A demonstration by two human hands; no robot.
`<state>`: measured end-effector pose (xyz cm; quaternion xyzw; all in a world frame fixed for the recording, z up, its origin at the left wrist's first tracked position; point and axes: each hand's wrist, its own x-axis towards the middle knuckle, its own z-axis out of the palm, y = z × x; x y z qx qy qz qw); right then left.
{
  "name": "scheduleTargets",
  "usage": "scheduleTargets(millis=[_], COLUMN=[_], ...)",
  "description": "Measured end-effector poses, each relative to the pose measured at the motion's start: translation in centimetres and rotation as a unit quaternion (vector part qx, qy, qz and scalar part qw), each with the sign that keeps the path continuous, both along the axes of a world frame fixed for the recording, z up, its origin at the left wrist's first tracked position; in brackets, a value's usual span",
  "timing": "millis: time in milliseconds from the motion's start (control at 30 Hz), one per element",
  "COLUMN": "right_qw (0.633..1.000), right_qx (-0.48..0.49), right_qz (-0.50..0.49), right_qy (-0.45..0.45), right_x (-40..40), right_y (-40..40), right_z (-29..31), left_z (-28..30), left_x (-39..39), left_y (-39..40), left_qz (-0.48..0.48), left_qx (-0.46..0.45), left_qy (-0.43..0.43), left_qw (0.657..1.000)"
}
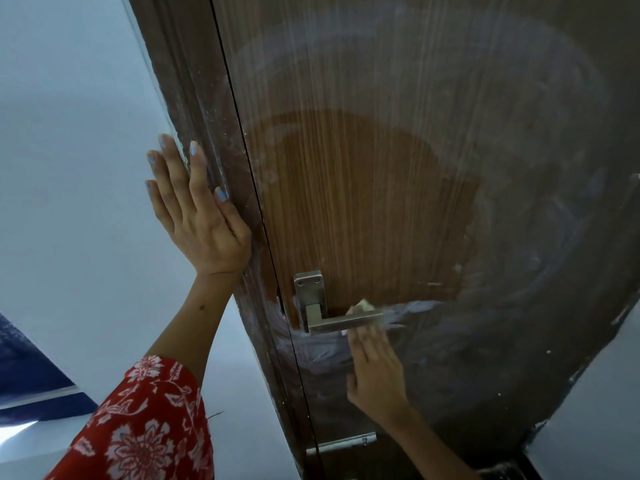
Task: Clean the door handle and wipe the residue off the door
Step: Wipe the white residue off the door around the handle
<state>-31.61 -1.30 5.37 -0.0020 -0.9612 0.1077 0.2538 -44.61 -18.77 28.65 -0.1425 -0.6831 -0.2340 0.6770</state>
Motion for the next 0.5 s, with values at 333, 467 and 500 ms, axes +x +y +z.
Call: scheduleTargets(millis=[333, 467, 500], right_qw=[0.988, 0.991, 0.981], right_qx=[-0.141, -0.117, -0.167], right_qz=[-0.053, -0.053, -0.09], right_qy=[0.044, 0.022, 0.03], right_x=[0.2, 1.1, 0.8], right_y=[1.1, 1.9, 2.2], right_z=[0.7, -0.8, -0.5], left_z=[0.0, 0.0, 0.1], left_x=[0.6, 0.7, 0.7], left_y=[0.1, 0.1, 0.1], left_qz=[0.0, 0.004, 0.007], left_qx=[0.006, 0.005, 0.005], left_qy=[-0.003, -0.002, 0.0], left_qw=[1.0, 1.0, 1.0])
